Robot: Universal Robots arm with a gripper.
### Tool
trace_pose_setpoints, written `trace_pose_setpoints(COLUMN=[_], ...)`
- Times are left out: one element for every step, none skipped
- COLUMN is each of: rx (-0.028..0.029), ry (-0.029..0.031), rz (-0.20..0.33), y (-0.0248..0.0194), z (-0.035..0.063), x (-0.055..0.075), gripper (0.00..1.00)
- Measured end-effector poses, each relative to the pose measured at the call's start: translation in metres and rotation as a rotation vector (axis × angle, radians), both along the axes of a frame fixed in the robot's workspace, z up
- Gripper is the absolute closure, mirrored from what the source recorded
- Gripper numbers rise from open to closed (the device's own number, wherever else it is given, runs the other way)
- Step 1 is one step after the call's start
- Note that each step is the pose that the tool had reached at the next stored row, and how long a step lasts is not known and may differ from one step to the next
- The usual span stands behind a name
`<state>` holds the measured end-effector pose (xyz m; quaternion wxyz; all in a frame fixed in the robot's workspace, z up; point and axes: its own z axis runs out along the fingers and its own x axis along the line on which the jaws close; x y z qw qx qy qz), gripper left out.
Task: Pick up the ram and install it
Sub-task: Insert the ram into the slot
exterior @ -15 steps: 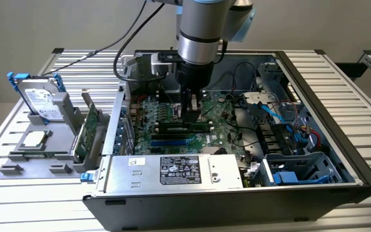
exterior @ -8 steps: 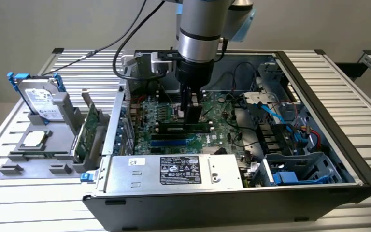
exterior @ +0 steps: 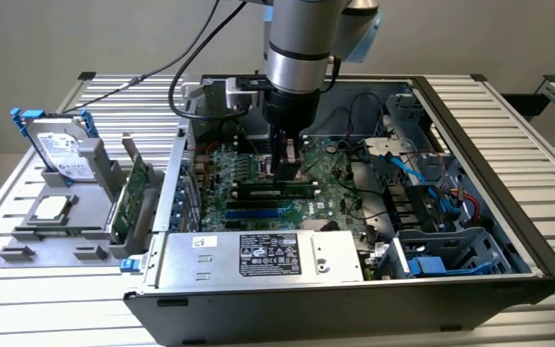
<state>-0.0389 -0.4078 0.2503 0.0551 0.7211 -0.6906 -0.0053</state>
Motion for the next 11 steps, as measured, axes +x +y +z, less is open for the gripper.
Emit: trace_pose_setpoints(rx=[0.0,0.0,0.0,0.0,0.0001,0.0,0.0,0.0001,0.0001,0.0001,0.0001], ry=[0.0,0.0,-0.0001,0.0,-0.0001,0.0,0.0,0.0,0.0,0.0,-0.0001], rz=[0.0,0.0,0.0,0.0,0.0,0.0,0.0,0.0,0.0,0.0,0.0], y=[0.0,0.0,0.0,0.0,0.0,0.0,0.0,0.0,0.0,0.0,0.0], z=[0.0,0.0,0.0,0.0,0.0,0.0,0.0,0.0,0.0,0.0,0.0], x=[0.0,0.0,0.0,0.0,0.0,0.0,0.0,0.0,0.0,0.0,0.0], gripper=[0.62,0.62,0.67,0.67,0.73,0.79,0.79,0.85,0.89,0.89,0.89])
